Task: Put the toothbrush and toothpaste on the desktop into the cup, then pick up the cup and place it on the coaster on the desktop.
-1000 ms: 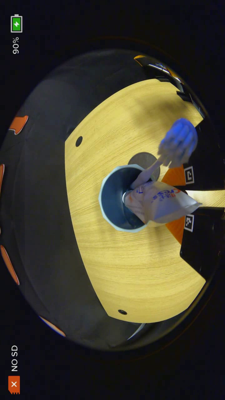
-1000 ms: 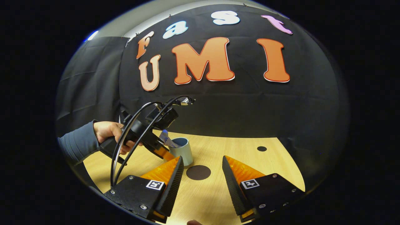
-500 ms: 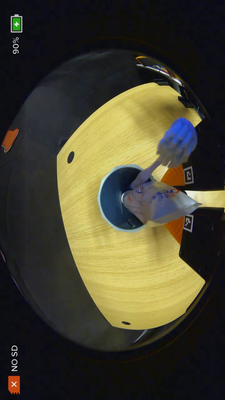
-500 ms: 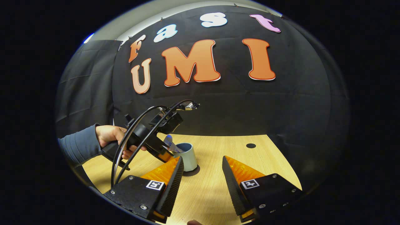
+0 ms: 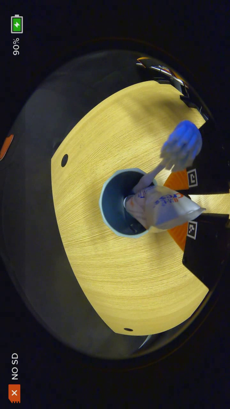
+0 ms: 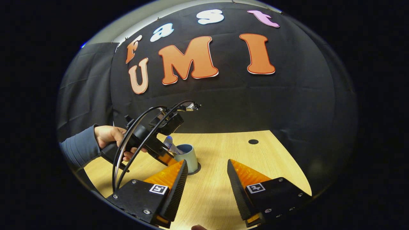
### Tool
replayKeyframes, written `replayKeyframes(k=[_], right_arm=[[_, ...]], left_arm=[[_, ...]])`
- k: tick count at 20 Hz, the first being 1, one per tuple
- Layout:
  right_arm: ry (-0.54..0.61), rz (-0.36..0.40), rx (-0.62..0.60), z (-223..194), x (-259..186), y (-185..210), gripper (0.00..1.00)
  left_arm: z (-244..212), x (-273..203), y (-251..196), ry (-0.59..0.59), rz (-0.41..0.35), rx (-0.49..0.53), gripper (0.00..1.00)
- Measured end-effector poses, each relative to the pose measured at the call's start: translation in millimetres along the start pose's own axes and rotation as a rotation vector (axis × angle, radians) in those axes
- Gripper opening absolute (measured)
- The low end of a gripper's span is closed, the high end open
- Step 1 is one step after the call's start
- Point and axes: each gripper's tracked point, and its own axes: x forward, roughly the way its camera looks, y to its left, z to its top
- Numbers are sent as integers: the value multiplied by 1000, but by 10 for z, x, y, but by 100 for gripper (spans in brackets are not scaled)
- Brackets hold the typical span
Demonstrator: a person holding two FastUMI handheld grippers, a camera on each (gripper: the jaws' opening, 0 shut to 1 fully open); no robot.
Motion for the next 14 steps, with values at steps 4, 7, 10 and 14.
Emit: replayKeyframes(k=[4, 7, 10, 14], right_arm=[[-10, -9, -19, 62, 38, 59, 75], [-68, -17, -7, 270, 28, 103, 75], [-146, -51, 6, 524, 7, 98, 75], [-231, -89, -7, 700, -24, 107, 75]], left_arm=[[260, -259, -133, -68, -23, 36, 63], [33, -490, -17, -141, 2, 31, 83], [565, -676, -201, -254, 28, 46, 89], [726, -800, -47, -472, 160, 36, 95]])
